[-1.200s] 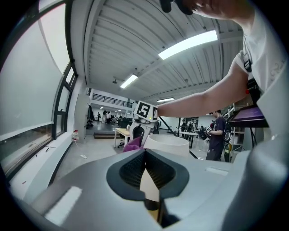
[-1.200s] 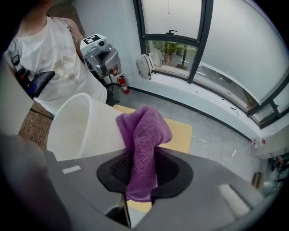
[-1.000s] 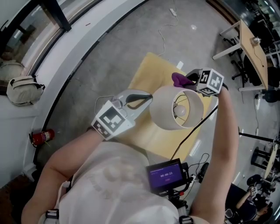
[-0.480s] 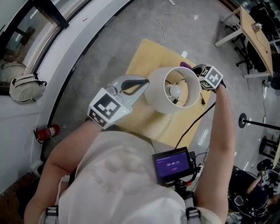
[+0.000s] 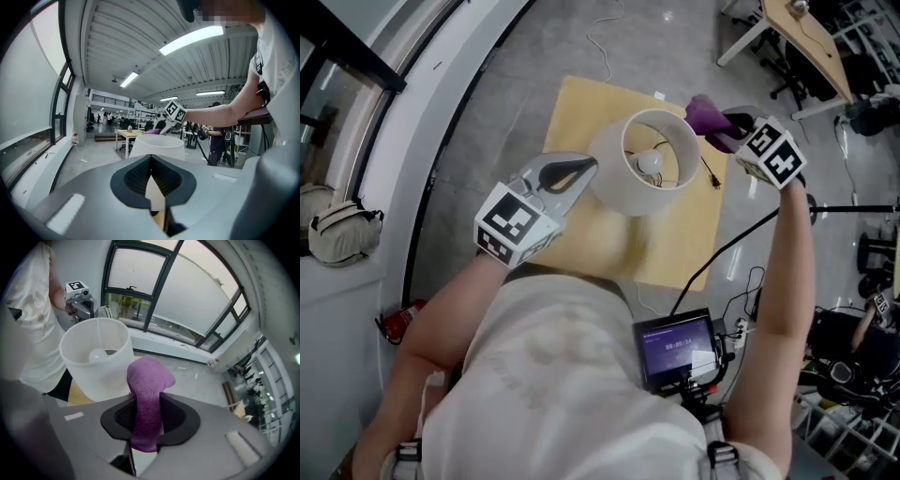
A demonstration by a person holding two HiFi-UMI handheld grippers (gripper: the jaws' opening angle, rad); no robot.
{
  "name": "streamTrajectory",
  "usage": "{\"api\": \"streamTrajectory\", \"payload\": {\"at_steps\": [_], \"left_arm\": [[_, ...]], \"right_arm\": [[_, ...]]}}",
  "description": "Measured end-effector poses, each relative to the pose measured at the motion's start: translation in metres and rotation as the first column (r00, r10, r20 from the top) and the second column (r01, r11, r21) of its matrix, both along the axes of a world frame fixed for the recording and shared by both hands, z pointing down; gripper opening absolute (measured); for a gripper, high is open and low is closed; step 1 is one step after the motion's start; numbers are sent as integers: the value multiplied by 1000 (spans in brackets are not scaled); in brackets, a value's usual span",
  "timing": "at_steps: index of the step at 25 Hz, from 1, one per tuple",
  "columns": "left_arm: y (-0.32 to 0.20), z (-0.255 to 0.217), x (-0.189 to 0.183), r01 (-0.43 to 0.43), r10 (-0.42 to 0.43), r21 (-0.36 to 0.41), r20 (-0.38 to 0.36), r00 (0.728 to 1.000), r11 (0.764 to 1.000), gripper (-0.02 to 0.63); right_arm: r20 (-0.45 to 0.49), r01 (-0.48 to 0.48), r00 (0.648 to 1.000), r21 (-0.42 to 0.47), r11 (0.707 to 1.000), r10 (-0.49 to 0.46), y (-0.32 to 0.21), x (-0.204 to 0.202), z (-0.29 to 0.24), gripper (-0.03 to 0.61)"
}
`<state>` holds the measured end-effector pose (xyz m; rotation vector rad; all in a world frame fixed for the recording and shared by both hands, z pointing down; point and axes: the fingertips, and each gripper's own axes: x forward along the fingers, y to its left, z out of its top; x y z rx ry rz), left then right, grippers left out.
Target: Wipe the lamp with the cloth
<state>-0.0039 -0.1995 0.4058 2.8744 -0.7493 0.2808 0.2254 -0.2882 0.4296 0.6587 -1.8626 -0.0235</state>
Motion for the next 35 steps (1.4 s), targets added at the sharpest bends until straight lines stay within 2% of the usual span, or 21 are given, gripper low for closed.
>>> {"api": "streamTrajectory", "payload": {"at_steps": [2,4,7,9,11,13,15,16,17,21,24,27,29,32,35], "left_arm": [[5,-3,2,-26,26,9,-9,1000,1000,2],[10,-5,4,-48,48,17,-20,999,999,2],[19,-11,9,-82,84,38,-41,996,996,2],[26,-15,12,-102,104,48,-51,993,994,2],[32,-17,15,-113,116,55,-56,992,992,2],[36,-20,15,-117,120,60,-60,991,991,2],[38,-22,11,-116,120,61,-61,991,991,2],[39,-22,8,-114,117,59,-60,991,992,2],[39,-21,5,-111,114,57,-60,992,992,2],[41,-17,-3,-109,112,50,-59,992,993,2],[46,-17,-8,-119,122,51,-61,991,992,2],[50,-17,-10,-146,150,59,-62,987,988,2],[52,-18,-10,-167,171,64,-63,983,984,2],[59,-21,-11,-183,188,65,-73,979,981,2],[69,-22,-10,-226,231,70,-81,969,972,2]], "right_arm": [[-8,11,1000,81,997,-11,8,-14,-42,112],[-7,84,996,128,988,-84,23,-43,-76,112],[-114,259,962,86,962,-249,53,-91,-86,112],[-250,377,896,-9,926,-367,73,-109,-66,112],[-381,468,791,-128,874,-479,86,-115,-39,114],[-436,522,700,-229,822,-566,96,-119,-16,115],[-431,544,659,-293,786,-617,102,-126,1,115],[-417,546,660,-305,780,-625,103,-131,7,115],[-397,540,677,-306,784,-620,102,-137,13,115],[-318,439,796,-282,853,-515,93,-149,27,129],[-336,373,836,-233,898,-434,86,-150,21,127],[-361,308,873,-113,945,-328,76,-147,-1,120],[-350,261,902,-22,965,-252,70,-143,-26,118],[-299,199,942,134,971,-152,68,-139,-68,118],[-171,58,985,287,956,-9,80,-130,-109,118]]}}
